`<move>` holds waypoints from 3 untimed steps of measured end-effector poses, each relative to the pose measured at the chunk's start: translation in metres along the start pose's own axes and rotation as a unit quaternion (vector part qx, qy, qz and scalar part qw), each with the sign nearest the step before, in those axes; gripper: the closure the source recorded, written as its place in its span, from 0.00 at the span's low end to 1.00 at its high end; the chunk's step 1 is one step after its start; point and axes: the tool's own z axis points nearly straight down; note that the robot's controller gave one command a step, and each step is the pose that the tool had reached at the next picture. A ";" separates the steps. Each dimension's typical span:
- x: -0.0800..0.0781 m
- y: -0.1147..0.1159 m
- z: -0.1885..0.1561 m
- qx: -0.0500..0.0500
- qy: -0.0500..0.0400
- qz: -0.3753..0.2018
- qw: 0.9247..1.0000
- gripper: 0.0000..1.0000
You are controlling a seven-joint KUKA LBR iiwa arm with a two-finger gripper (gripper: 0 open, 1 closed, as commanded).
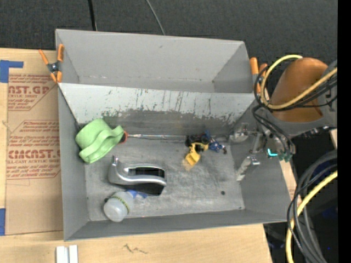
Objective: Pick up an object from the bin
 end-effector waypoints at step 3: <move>-0.052 0.042 0.046 0.005 -0.037 -0.024 0.999 1.00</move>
Offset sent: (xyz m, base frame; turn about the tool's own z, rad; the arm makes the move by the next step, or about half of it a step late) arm 0.0287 0.0346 0.0288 -0.1813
